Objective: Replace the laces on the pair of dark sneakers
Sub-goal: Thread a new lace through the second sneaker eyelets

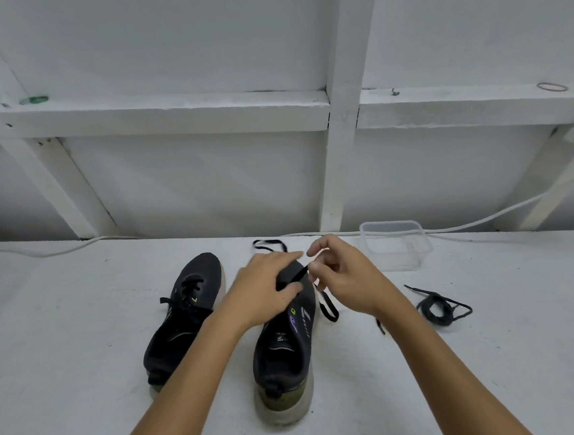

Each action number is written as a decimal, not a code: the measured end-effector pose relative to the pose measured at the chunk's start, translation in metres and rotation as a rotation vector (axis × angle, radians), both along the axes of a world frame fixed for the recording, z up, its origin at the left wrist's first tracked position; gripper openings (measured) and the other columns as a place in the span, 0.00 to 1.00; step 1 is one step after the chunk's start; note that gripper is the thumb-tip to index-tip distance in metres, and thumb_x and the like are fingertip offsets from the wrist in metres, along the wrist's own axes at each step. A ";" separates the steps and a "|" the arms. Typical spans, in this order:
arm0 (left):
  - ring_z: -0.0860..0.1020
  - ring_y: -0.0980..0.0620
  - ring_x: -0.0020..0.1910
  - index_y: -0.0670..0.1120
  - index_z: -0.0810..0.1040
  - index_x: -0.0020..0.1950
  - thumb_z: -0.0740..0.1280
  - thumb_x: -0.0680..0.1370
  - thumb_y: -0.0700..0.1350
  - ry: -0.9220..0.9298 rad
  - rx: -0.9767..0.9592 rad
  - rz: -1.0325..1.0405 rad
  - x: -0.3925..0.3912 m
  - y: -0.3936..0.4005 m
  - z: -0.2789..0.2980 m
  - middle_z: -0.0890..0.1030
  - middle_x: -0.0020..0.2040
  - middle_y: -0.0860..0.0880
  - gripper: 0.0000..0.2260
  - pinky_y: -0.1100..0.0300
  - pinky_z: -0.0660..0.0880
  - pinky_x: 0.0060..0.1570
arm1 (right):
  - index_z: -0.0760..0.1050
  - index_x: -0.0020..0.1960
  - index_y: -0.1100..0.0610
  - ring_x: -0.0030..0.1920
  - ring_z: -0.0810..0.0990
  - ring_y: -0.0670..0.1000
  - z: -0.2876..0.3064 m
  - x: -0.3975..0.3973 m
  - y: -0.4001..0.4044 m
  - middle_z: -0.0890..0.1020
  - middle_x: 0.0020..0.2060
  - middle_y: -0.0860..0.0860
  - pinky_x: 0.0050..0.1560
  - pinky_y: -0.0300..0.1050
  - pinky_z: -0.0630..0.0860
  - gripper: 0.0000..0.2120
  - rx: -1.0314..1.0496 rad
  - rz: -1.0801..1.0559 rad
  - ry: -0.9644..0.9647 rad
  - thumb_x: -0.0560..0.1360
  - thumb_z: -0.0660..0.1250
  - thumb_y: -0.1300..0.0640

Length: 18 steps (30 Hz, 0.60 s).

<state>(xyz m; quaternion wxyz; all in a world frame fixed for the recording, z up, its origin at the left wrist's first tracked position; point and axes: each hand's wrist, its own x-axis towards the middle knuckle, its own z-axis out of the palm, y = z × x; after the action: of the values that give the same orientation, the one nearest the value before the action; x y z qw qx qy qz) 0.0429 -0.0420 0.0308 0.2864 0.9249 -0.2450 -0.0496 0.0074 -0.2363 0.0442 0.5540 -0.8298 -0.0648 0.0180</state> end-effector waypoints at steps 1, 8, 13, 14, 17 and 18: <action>0.73 0.50 0.59 0.58 0.78 0.63 0.65 0.79 0.56 -0.026 0.004 -0.015 -0.001 -0.005 0.001 0.80 0.57 0.58 0.14 0.47 0.72 0.60 | 0.73 0.51 0.45 0.39 0.82 0.53 0.004 0.001 0.000 0.85 0.38 0.48 0.47 0.49 0.80 0.07 -0.021 0.020 0.008 0.81 0.65 0.58; 0.78 0.42 0.47 0.48 0.75 0.45 0.62 0.79 0.46 0.036 -0.096 0.650 0.002 0.011 -0.006 0.82 0.45 0.47 0.05 0.50 0.77 0.47 | 0.81 0.49 0.45 0.44 0.80 0.48 0.018 0.009 -0.030 0.82 0.38 0.42 0.47 0.45 0.77 0.07 -0.721 -0.026 0.039 0.81 0.64 0.50; 0.67 0.57 0.68 0.55 0.69 0.76 0.66 0.79 0.42 -0.066 -0.155 0.134 -0.007 0.012 0.000 0.75 0.68 0.61 0.25 0.58 0.65 0.68 | 0.82 0.50 0.43 0.40 0.75 0.44 0.027 0.008 -0.021 0.76 0.32 0.38 0.40 0.43 0.69 0.08 -0.704 0.006 -0.092 0.81 0.64 0.48; 0.68 0.63 0.65 0.57 0.69 0.75 0.67 0.80 0.45 -0.053 -0.200 0.044 -0.008 0.005 0.006 0.76 0.64 0.64 0.24 0.65 0.64 0.66 | 0.82 0.50 0.44 0.40 0.74 0.45 0.029 0.010 -0.016 0.75 0.32 0.38 0.40 0.43 0.67 0.08 -0.732 0.024 -0.132 0.81 0.65 0.47; 0.74 0.62 0.48 0.55 0.82 0.59 0.67 0.81 0.47 -0.104 -0.234 -0.030 -0.004 -0.006 0.015 0.82 0.41 0.61 0.09 0.66 0.67 0.47 | 0.82 0.50 0.44 0.39 0.74 0.47 0.037 0.013 -0.003 0.75 0.32 0.41 0.38 0.44 0.66 0.08 -0.789 0.039 -0.205 0.81 0.64 0.47; 0.74 0.59 0.45 0.52 0.84 0.54 0.67 0.81 0.46 -0.131 -0.236 0.010 -0.002 -0.004 0.016 0.82 0.37 0.58 0.06 0.64 0.66 0.44 | 0.82 0.49 0.45 0.39 0.75 0.48 0.040 0.014 -0.003 0.77 0.32 0.42 0.38 0.44 0.67 0.09 -0.791 0.031 -0.195 0.81 0.64 0.47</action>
<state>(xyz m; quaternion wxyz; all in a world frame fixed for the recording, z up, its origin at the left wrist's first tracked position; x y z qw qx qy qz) 0.0411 -0.0464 0.0472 0.3770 0.8872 -0.2628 0.0416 0.0215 -0.2394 0.0839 0.1832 -0.9756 -0.1178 -0.0290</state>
